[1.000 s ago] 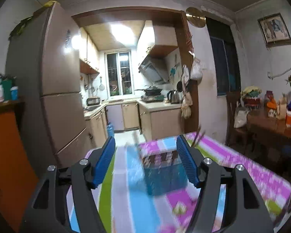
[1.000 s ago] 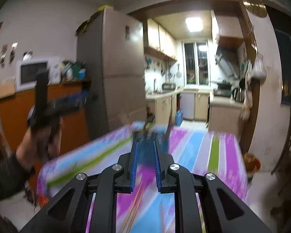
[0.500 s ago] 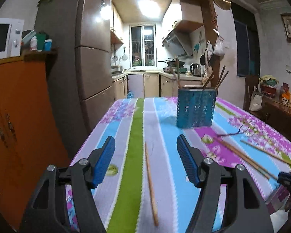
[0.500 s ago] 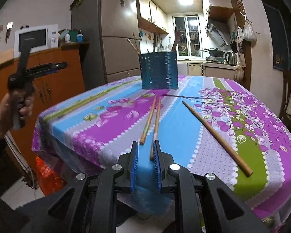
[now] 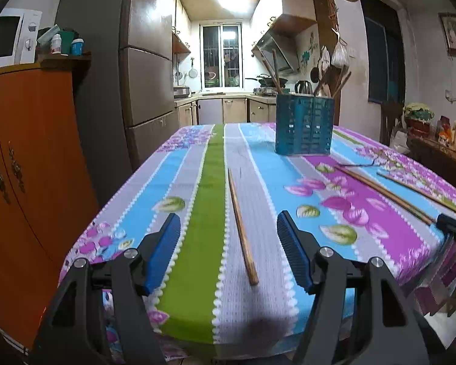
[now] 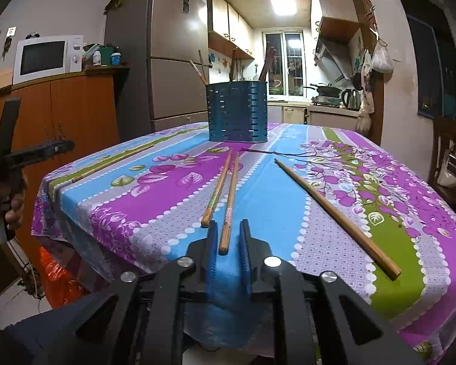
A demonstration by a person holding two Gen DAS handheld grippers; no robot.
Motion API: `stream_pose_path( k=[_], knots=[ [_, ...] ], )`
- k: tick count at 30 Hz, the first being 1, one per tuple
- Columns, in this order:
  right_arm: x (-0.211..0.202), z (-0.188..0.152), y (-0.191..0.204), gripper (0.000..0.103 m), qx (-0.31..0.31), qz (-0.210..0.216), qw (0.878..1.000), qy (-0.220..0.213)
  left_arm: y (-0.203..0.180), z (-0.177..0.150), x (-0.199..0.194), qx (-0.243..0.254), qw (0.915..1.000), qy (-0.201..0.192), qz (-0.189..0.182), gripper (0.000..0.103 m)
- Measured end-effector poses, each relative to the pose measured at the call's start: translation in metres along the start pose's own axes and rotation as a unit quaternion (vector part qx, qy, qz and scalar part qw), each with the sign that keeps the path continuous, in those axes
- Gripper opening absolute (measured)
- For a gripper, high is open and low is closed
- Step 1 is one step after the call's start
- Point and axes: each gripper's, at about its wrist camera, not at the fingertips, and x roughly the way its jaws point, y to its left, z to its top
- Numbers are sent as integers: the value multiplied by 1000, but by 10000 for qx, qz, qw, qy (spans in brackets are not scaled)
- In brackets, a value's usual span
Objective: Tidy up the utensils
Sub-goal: 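Move both open tools down to the chopsticks lying on the tablecloth, then close the right tool on a chopstick while the left tool grasps another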
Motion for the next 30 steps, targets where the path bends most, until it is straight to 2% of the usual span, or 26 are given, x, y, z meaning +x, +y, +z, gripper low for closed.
stream_pose_path(
  k=[7, 19, 21, 23, 25, 26, 30],
  knots=[
    [0, 0, -5, 8, 60, -31, 10000, 5, 3, -10, 5, -12, 10000, 91, 34, 63],
    [-1, -1, -9, 8, 33, 105, 9999, -28, -5, -34, 8, 310, 9994, 143, 54, 62],
    [-2, -1, -8, 8, 5, 91, 9999, -46, -9, -36, 7, 378, 9992, 107, 37, 50],
    [-2, -2, -7, 8, 3, 73, 9999, -71, -13, -38, 6, 428, 9991, 72, 4, 32],
    [-2, -2, -7, 8, -17, 46, 9999, -93, -17, -41, 9, 485, 9988, 101, -27, 22],
    [-2, -2, -6, 8, -23, 34, 9999, -101, -19, -42, 11, 494, 9987, 123, -50, 18],
    [-1, -3, -5, 8, -72, 33, 9999, -143, -23, -44, 16, 407, 9991, 18, -66, 15]
  ],
)
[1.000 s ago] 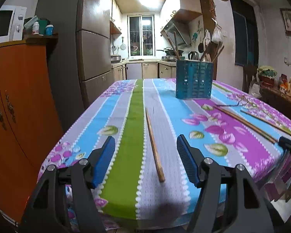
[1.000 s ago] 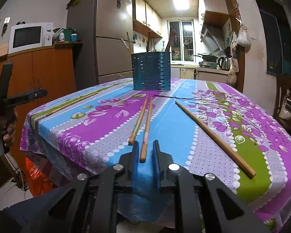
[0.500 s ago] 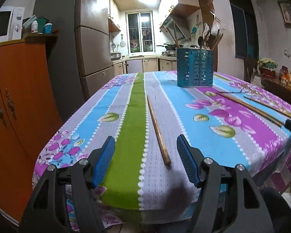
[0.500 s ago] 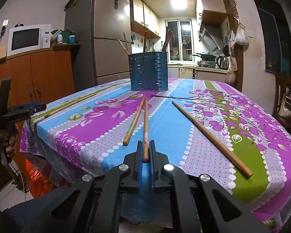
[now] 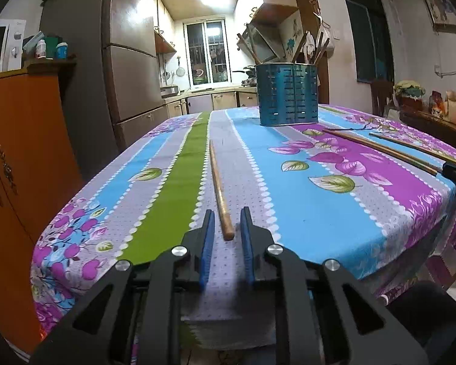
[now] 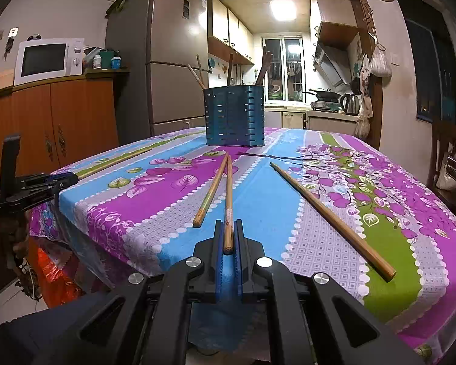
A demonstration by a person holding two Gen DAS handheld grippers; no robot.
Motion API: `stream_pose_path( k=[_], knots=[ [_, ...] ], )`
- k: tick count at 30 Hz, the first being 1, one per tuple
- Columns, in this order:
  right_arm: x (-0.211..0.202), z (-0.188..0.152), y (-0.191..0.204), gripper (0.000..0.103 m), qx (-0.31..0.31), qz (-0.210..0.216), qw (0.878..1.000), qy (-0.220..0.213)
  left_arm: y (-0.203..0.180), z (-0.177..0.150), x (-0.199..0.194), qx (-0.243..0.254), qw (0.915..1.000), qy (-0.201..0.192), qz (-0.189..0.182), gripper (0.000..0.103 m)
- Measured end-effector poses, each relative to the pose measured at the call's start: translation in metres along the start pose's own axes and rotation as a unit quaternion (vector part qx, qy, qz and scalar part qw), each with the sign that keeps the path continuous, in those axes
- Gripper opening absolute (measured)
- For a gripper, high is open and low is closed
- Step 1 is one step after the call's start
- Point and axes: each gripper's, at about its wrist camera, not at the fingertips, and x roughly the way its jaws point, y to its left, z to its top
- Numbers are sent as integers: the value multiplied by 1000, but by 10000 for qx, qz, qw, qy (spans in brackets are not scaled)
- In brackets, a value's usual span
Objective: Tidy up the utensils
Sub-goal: 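Close the right tool on a chopstick while the left tool grasps another, then lift both held chopsticks and lower them into the blue holder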
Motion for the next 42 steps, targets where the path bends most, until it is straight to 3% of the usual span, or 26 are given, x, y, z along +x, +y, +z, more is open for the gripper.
stream_pose_path(
  k=[7, 11, 16, 24, 34, 42],
  knots=[
    [1, 0, 0, 8, -34, 28, 10000, -4, -2, -1, 6, -71, 9999, -142, 61, 15],
    [0, -1, -1, 8, 48, 27, 10000, -28, -5, 1, 6, -40, 9999, -120, 44, 7],
    [-1, -1, -4, 7, 211, 41, 9998, -40, -6, 3, 4, -46, 9999, -112, -24, 5],
    [-19, 17, -7, 7, 173, -6, 9997, -162, -7, 30, -19, -27, 9988, -488, -96, 5],
    [-57, 90, -5, 7, -395, -26, 9962, -773, -5, 103, -44, 96, 9923, -1223, -185, 5],
    [-47, 166, -10, 7, -637, 157, 9925, -1034, -13, 168, -14, 254, 9905, -1263, -491, 5]
  ],
)
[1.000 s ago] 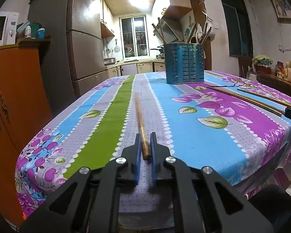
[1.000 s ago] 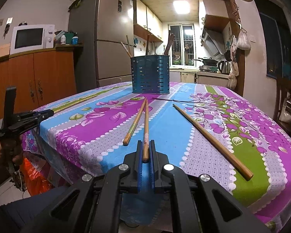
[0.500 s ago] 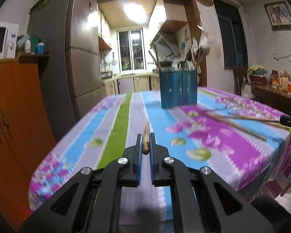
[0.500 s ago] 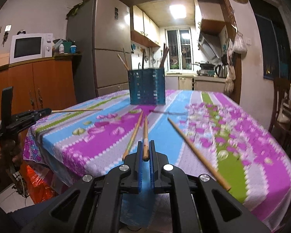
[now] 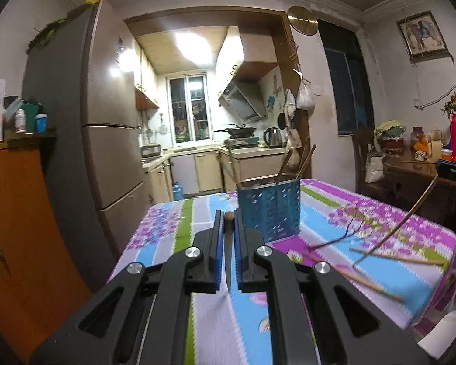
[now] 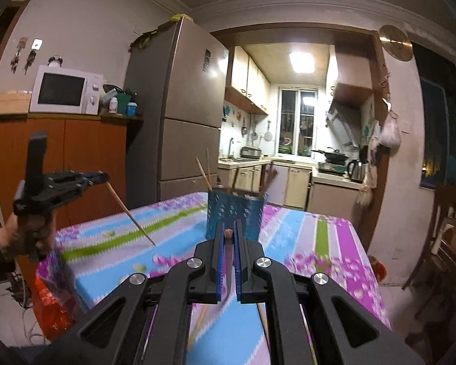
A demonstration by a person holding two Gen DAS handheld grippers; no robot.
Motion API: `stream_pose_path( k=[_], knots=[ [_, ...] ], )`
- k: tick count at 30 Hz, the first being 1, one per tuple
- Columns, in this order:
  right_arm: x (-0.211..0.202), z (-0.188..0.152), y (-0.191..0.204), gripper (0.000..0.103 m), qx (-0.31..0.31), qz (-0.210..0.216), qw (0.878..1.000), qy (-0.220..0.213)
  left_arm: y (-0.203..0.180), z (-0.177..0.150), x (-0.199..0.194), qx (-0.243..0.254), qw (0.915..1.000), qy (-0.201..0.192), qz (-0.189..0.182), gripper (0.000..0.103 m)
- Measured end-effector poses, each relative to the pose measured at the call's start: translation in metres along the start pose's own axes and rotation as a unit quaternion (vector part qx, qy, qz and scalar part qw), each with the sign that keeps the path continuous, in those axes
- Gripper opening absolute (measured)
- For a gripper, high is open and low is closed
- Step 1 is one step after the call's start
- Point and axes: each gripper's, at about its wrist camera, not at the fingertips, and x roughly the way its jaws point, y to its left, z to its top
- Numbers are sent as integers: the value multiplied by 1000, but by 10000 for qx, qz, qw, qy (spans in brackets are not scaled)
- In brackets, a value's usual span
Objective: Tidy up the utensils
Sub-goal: 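Lift both held chopsticks and lower them into the blue holder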
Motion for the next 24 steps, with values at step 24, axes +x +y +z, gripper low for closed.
stream_pose_path(
  k=[24],
  knots=[
    [74, 104, -33, 7, 56, 124, 9996, 252, -3, 92, 53, -138, 9993, 173, -309, 5]
  ],
)
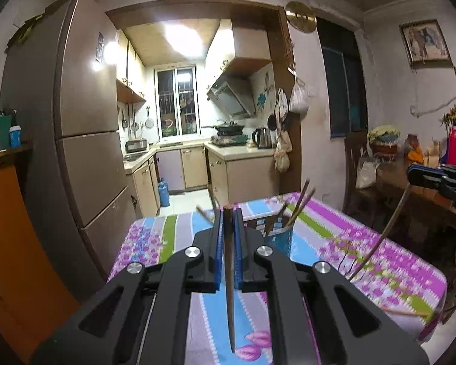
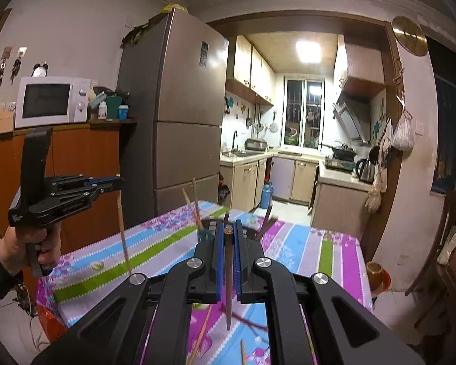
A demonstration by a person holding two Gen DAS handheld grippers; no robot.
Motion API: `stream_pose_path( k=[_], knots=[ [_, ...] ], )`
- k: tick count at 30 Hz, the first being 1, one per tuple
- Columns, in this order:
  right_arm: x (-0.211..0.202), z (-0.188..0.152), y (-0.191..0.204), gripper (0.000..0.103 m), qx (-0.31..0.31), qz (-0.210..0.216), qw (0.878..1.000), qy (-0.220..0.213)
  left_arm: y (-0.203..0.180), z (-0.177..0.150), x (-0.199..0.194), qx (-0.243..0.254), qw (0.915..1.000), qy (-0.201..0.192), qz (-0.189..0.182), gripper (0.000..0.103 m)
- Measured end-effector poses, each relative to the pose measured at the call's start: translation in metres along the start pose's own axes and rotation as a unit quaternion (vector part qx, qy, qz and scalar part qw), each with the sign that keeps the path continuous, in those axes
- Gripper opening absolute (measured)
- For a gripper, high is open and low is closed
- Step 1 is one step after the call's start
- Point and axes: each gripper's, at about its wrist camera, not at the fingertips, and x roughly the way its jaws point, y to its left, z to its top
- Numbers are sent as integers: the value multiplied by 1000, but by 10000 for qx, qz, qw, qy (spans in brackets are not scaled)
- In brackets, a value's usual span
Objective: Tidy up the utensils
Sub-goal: 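Lift both held chopsticks and lower them into the blue holder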
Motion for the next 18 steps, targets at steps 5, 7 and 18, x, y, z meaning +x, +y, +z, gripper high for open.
stream_pose_path(
  k=[5, 7, 18],
  knots=[
    [2, 36, -11, 7, 69, 15, 9998, -180, -5, 34, -1, 9, 9996, -261, -102, 5],
    [4, 50, -14, 7, 74, 25, 9997, -236, -8, 44, 2, 33, 9994, -319, -147, 5],
    [28, 122, -26, 7, -54, 29, 9992, -388, -24, 108, 28, 25, 9962, -838, -255, 5]
  ],
)
